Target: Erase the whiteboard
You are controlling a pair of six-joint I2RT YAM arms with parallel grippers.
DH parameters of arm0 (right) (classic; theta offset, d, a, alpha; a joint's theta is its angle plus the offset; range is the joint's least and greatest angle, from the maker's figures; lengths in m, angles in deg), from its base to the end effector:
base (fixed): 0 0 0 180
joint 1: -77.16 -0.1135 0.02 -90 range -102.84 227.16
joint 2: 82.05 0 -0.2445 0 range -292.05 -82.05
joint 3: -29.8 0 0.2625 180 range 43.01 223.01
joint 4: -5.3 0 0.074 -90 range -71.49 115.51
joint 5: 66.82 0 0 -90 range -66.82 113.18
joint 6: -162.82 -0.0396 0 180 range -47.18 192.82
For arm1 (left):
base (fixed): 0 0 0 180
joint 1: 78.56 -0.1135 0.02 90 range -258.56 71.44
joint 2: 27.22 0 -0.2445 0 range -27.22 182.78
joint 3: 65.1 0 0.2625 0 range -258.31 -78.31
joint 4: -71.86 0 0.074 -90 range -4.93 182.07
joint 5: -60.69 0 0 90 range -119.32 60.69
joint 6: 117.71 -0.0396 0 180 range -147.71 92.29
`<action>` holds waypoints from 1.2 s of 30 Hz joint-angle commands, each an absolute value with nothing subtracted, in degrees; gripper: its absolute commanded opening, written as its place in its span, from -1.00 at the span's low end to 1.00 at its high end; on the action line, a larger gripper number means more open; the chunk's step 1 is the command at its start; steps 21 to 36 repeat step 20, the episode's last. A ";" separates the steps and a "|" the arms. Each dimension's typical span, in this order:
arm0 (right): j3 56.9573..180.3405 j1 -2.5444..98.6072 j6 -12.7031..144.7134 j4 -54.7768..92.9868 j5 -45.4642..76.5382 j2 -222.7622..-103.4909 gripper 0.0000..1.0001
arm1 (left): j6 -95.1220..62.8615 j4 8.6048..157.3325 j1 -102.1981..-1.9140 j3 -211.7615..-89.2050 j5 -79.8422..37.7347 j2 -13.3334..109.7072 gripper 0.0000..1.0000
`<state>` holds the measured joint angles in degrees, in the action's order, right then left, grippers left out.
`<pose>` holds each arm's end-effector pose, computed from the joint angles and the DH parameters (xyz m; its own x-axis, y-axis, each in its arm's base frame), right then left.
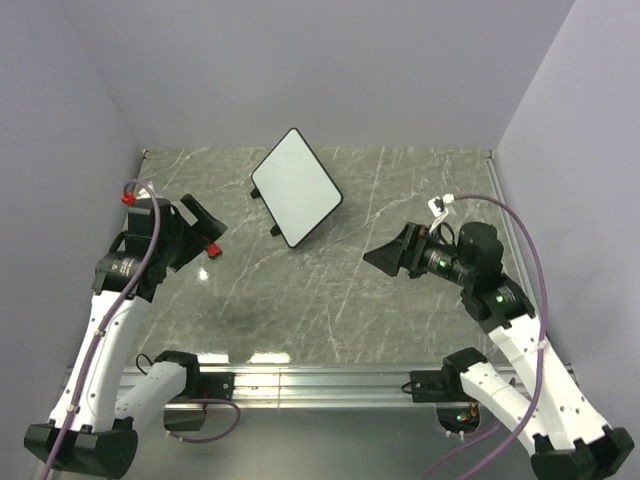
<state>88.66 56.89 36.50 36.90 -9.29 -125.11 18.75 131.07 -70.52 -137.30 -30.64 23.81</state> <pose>0.1777 0.0883 0.3227 -0.6659 0.2868 -0.6887 -0.4747 0.5493 0.6877 0.1986 -0.0271 0.3284 -0.5085 -0.6601 -0.5529 -0.3584 0.7461 -0.5611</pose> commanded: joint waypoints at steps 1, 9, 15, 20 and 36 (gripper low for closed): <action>86.53 56.50 35.12 40.30 -9.08 -120.90 0.99 | 19.84 136.63 -70.38 -143.95 -29.14 25.68 0.99; 82.48 56.42 33.09 46.44 -11.01 -111.42 0.99 | 18.00 143.43 -70.38 -156.97 -32.56 29.99 0.99; 82.91 56.42 34.76 51.37 -11.01 -107.18 0.99 | 15.72 145.10 -70.38 -159.35 -34.50 31.58 0.96; 87.82 56.06 36.87 55.51 -9.18 -109.02 0.99 | 12.03 140.54 -70.38 -156.45 -38.36 31.57 0.93; 87.82 56.06 36.87 55.51 -9.18 -109.02 0.99 | 12.03 140.54 -70.38 -156.45 -38.36 31.57 0.93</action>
